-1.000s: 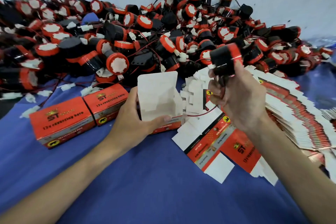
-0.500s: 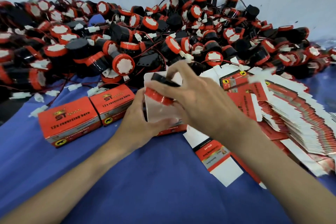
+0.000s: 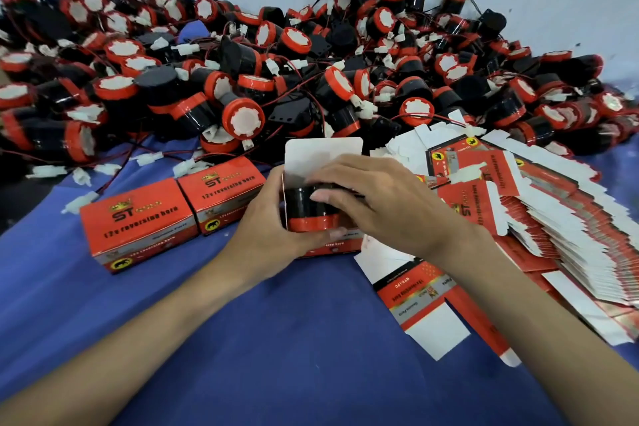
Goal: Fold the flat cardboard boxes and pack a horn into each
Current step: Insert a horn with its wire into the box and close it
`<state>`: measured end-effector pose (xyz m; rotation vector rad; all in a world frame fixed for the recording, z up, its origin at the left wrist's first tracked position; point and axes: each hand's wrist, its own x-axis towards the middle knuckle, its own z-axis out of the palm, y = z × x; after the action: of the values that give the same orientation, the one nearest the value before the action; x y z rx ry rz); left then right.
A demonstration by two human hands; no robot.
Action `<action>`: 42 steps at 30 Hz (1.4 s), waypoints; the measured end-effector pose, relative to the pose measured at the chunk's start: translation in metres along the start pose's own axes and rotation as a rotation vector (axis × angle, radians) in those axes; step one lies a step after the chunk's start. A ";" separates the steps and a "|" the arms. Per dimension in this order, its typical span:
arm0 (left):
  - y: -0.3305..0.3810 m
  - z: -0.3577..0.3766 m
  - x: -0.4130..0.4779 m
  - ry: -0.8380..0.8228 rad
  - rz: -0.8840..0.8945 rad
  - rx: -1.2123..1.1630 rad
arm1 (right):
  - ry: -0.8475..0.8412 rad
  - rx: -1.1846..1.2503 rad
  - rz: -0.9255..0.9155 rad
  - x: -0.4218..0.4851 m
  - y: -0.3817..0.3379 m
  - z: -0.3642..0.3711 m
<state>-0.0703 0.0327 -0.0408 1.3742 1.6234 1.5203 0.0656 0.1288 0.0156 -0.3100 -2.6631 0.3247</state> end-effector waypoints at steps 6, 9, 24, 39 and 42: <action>-0.002 0.000 -0.001 -0.062 0.003 -0.023 | 0.057 -0.183 0.123 -0.001 -0.004 0.007; -0.001 0.001 -0.002 -0.046 0.016 0.007 | -0.045 -0.334 0.148 0.000 -0.008 0.007; -0.002 -0.001 0.000 -0.009 0.053 0.078 | -0.167 -0.461 0.130 -0.002 -0.009 -0.009; -0.005 0.000 0.000 -0.013 0.057 0.057 | 0.028 -0.228 0.261 -0.004 -0.012 -0.002; -0.006 0.001 0.000 -0.006 0.025 0.045 | -0.021 -0.293 0.226 -0.004 -0.014 -0.004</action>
<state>-0.0716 0.0337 -0.0463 1.4277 1.6519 1.5005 0.0684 0.1153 0.0218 -0.7047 -2.6988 0.0019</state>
